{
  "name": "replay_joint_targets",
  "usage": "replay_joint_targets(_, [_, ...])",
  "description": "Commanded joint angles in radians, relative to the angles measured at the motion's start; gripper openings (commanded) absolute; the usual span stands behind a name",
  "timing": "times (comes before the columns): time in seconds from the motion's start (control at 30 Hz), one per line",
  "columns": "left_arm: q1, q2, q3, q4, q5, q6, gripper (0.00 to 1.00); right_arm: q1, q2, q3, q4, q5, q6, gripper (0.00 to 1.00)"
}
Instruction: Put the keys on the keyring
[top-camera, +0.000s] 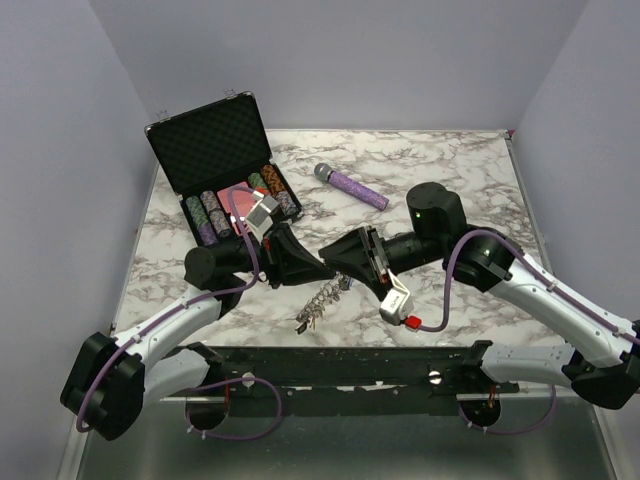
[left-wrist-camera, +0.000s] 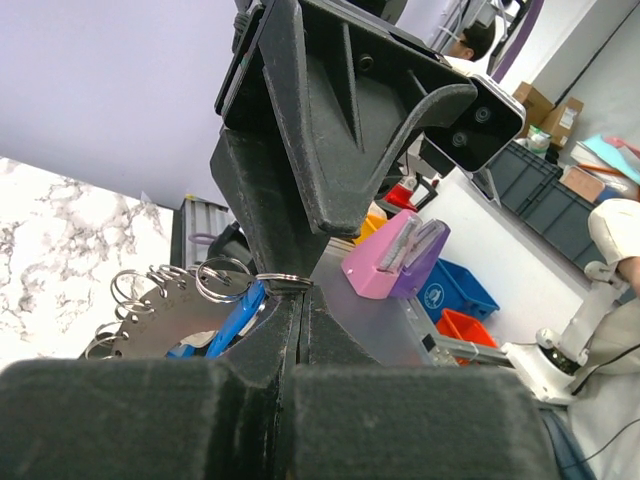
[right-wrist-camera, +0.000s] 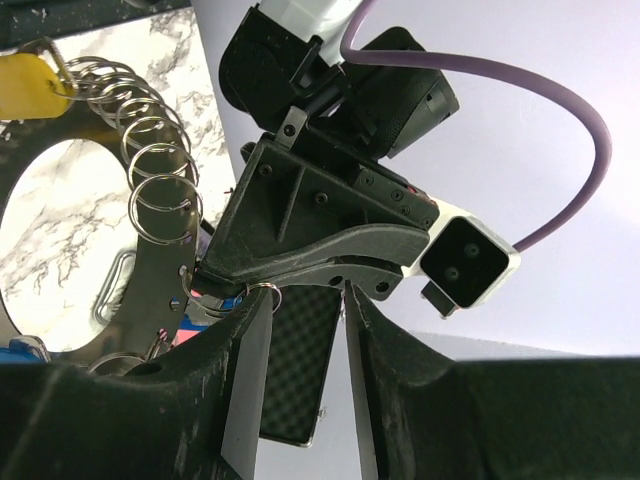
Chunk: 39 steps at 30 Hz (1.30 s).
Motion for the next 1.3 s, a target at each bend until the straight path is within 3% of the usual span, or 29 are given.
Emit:
replay_joint_targets(0.0, [-0.010, -0.047, 0.037, 0.344, -0.049, 0.032, 0.00, -0.005, 0.031, 0.013, -0.115, 0.128, 0.011, 0.45])
replay_joint_targets(0.8, [-0.010, -0.090, -0.009, 0.344, -0.106, 0.052, 0.00, -0.003, 0.040, 0.041, -0.186, 0.145, -0.017, 0.54])
replay_joint_targets(1.27, [-0.009, -0.085, -0.051, 0.345, -0.100, 0.052, 0.00, -0.003, 0.034, 0.006, -0.028, 0.138, 0.048, 0.53])
